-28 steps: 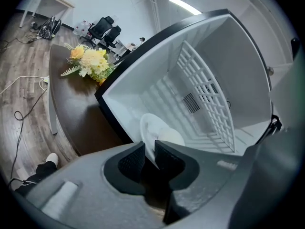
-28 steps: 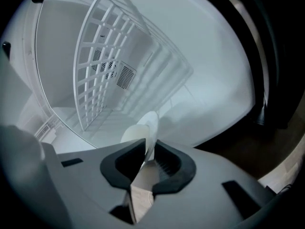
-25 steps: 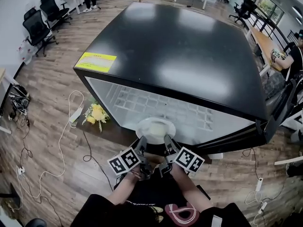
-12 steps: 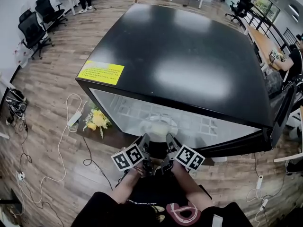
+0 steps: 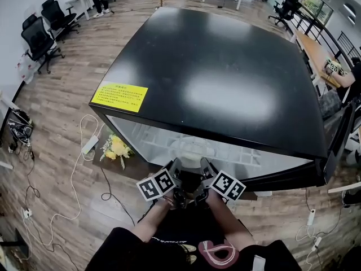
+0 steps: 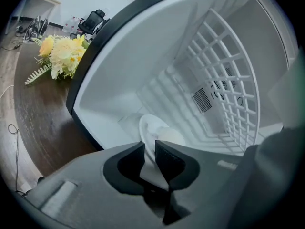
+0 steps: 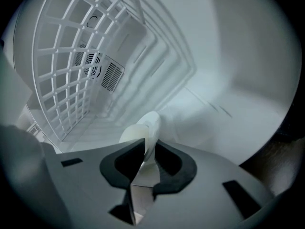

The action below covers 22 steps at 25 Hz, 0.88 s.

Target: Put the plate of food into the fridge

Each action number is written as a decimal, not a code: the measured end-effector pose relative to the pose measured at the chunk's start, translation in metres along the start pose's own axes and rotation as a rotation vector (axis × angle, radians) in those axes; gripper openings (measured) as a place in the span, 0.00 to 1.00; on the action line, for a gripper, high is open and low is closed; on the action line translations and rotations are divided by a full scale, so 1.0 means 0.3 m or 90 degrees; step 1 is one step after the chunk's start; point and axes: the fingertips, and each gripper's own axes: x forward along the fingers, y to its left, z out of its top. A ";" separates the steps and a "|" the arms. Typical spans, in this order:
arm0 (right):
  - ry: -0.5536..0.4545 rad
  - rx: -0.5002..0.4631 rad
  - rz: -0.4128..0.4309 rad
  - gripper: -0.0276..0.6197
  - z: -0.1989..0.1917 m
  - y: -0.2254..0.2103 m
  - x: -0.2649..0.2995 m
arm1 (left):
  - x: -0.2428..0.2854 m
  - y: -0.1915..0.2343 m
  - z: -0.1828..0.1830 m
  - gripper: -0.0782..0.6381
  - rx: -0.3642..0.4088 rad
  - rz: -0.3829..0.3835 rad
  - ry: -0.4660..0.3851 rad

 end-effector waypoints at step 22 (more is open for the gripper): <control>0.049 -0.029 -0.084 0.19 0.008 0.001 0.042 | 0.067 0.012 0.059 0.21 0.036 0.074 -0.015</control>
